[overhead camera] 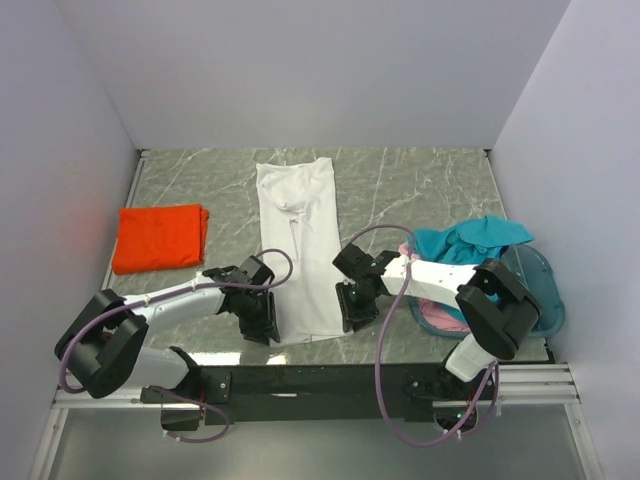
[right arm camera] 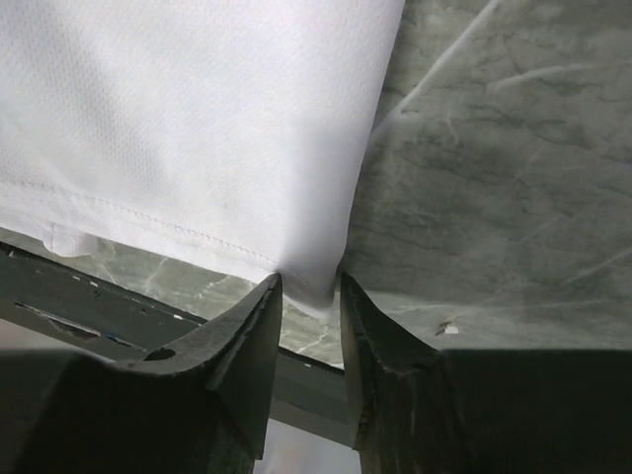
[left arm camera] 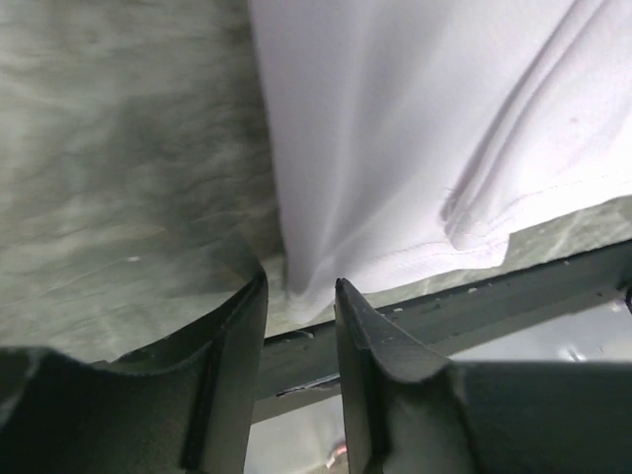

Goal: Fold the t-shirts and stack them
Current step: Fold the tshirt

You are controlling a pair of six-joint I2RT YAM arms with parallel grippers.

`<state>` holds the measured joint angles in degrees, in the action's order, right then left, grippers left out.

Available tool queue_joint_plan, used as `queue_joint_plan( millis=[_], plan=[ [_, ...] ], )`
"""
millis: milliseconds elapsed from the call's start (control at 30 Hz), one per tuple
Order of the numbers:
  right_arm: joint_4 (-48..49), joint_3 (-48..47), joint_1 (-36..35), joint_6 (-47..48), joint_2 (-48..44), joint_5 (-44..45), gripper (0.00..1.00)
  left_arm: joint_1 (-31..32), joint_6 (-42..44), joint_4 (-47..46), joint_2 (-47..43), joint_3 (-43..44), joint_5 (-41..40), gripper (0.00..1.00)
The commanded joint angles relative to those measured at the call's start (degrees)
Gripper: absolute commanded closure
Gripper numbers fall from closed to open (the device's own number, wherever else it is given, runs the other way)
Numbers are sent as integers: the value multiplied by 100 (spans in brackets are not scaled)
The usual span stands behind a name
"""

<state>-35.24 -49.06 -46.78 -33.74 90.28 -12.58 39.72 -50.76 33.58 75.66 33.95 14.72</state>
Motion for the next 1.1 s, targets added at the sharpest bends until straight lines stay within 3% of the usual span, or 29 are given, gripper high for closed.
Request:
queue_joint_plan(
  millis=[0,33,133,167,200,267,833,1067],
  plan=[
    [176,54,-59,25,130,-113,65,18,119,-370,247,-161,171,62],
    [167,63,-59,34,174,-122,67,18,171,-396,291,-152,180,64],
    [141,54,-68,60,192,-192,82,18,207,-449,415,-152,207,84],
    [115,54,-85,69,192,-201,89,18,190,-449,406,-170,198,96],
    [88,54,-76,86,174,-210,93,26,172,-440,371,-179,172,100],
    [-17,63,-103,87,148,-227,100,26,137,-405,266,-196,128,100],
    [-1062,-226,-551,-379,-766,-518,100,18,-558,825,-1439,-47,-4,100],
    [-1511,-903,-542,-546,-995,36,100,-8,-400,1379,-1335,700,-645,100]
  ],
)
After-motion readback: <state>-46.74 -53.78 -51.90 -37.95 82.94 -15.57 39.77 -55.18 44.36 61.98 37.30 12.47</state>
